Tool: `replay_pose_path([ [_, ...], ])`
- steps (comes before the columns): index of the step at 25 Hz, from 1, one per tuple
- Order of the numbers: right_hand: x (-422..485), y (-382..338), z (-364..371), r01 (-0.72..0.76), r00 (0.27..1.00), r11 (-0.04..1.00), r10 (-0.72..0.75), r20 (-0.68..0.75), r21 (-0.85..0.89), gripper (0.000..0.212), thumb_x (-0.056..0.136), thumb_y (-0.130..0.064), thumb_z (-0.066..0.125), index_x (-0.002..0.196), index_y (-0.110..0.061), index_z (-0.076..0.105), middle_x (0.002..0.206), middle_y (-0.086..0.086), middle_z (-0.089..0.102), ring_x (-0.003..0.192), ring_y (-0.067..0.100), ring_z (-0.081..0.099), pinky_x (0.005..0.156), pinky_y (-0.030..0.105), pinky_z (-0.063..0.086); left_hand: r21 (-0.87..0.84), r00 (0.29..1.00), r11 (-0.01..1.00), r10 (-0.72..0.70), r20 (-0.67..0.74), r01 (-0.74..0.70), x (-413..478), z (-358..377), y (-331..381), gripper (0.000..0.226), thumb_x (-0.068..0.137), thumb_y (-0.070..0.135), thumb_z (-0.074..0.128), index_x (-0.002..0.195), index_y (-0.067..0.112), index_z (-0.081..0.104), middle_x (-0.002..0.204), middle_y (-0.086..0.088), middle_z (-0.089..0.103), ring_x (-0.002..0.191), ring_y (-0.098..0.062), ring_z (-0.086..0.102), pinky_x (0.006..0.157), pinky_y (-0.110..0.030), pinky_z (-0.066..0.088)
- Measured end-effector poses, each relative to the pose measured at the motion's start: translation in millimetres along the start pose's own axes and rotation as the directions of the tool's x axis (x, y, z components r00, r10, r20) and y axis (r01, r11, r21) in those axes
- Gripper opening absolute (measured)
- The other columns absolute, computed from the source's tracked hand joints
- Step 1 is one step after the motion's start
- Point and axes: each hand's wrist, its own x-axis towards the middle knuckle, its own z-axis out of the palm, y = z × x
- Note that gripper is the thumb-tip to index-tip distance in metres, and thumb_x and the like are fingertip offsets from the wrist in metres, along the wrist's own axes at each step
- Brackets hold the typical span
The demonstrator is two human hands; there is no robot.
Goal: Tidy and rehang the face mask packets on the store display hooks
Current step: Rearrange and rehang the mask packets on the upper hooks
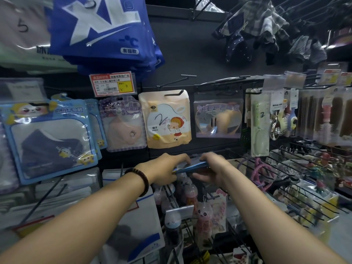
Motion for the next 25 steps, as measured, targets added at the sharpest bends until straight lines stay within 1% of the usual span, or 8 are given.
replay_pose_path([
  [4, -25.7, 7.7, 2.5, 0.078, 0.996, 0.992, -0.072, -0.057, 0.099, 0.020, 0.100, 0.006, 0.058, 0.118, 0.012, 0.060, 0.095, 0.033, 0.077, 0.078, 0.045, 0.081, 0.063, 0.045, 0.069, -0.112, 0.998, 0.993, 0.038, -0.047, -0.043, -20.5, -5.2, 0.7, 0.055, 0.097, 0.019, 0.062, 0.133, 0.056, 0.044, 0.135, -0.001, 0.064, 0.091, -0.024, 0.073, 0.081, -0.049, 0.065],
  [9, -62.2, 37.3, 3.9, 0.188, 0.973, 0.943, -0.140, -0.185, 0.273, 0.018, 0.095, 0.014, 0.056, 0.112, 0.013, 0.060, 0.100, 0.027, 0.071, 0.075, 0.038, 0.077, 0.047, 0.036, 0.063, -0.103, 0.979, 0.991, 0.066, -0.193, -0.087, -44.5, -3.4, -3.2, 0.058, 0.090, 0.031, 0.070, 0.143, 0.042, 0.049, 0.143, 0.010, 0.047, 0.134, -0.016, 0.046, 0.106, -0.031, 0.045],
  [13, -103.1, 51.5, 4.4, 0.271, 0.957, 0.868, -0.195, -0.215, 0.415, 0.012, 0.097, 0.014, 0.055, 0.105, 0.012, 0.063, 0.081, 0.019, 0.075, 0.067, 0.032, 0.075, 0.050, 0.037, 0.065, -0.341, 0.951, 0.939, -0.061, -0.303, -0.048, -80.6, -5.9, 3.6, 0.091, 0.075, 0.044, 0.081, 0.155, 0.040, 0.037, 0.150, 0.006, 0.040, 0.140, -0.017, 0.044, 0.117, -0.034, 0.041],
  [15, -124.6, 61.4, 7.7, 0.300, 0.952, 0.823, -0.230, -0.200, 0.483, 0.013, 0.098, 0.014, 0.054, 0.099, 0.007, 0.065, 0.067, 0.013, 0.075, 0.055, 0.024, 0.075, 0.047, 0.037, 0.063, -0.629, 0.937, 0.770, -0.133, -0.324, -0.108, -103.8, -6.8, 14.0, 0.101, 0.069, 0.033, 0.086, 0.155, 0.042, 0.032, 0.148, 0.004, 0.052, 0.127, -0.015, 0.062, 0.106, -0.035, 0.053],
  [17, -144.9, 74.8, 18.3, 0.331, 0.944, 0.778, -0.271, -0.190, 0.535, 0.016, 0.099, 0.012, 0.055, 0.096, 0.003, 0.067, 0.073, 0.013, 0.076, 0.060, 0.023, 0.075, 0.049, 0.035, 0.063, -0.888, 0.902, 0.365, -0.220, -0.372, -0.278, -127.3, -1.3, 26.9, 0.097, 0.068, 0.015, 0.089, 0.146, 0.041, 0.039, 0.136, -0.001, 0.066, 0.110, -0.020, 0.073, 0.092, -0.043, 0.061],
  [20, -164.6, 97.0, 31.4, 0.371, 0.926, 0.750, -0.341, -0.159, 0.548, 0.021, 0.101, 0.006, 0.057, 0.117, 0.003, 0.070, 0.103, 0.022, 0.077, 0.088, 0.035, 0.074, 0.063, 0.038, 0.067, -0.874, 0.799, -0.145, -0.494, -0.342, -0.464, -146.1, 19.8, 51.9, 0.074, 0.084, -0.004, 0.083, 0.145, 0.019, 0.048, 0.128, -0.014, 0.074, 0.103, -0.029, 0.076, 0.075, -0.041, 0.064],
  [22, -176.8, 112.6, 41.9, 0.399, 0.913, 0.747, -0.377, -0.155, 0.531, 0.025, 0.102, 0.006, 0.058, 0.124, -0.001, 0.067, 0.109, 0.023, 0.076, 0.090, 0.036, 0.074, 0.059, 0.037, 0.065, -0.818, 0.764, -0.250, -0.566, -0.310, -0.517, -163.1, 33.3, 55.7, 0.052, 0.094, -0.006, 0.073, 0.140, 0.010, 0.057, 0.125, -0.016, 0.077, 0.102, -0.027, 0.078, 0.075, -0.034, 0.065],
  [25, -197.4, 129.0, 48.8, 0.416, 0.908, 0.811, -0.396, -0.137, 0.412, 0.025, 0.100, 0.008, 0.060, 0.117, -0.007, 0.070, 0.097, 0.015, 0.079, 0.075, 0.025, 0.076, 0.054, 0.035, 0.063, -0.831, 0.757, -0.227, -0.579, -0.303, -0.507, -192.0, 43.3, 48.6, 0.035, 0.098, -0.004, 0.067, 0.126, 0.016, 0.065, 0.112, -0.011, 0.082, 0.095, -0.022, 0.080, 0.071, -0.032, 0.065],
])
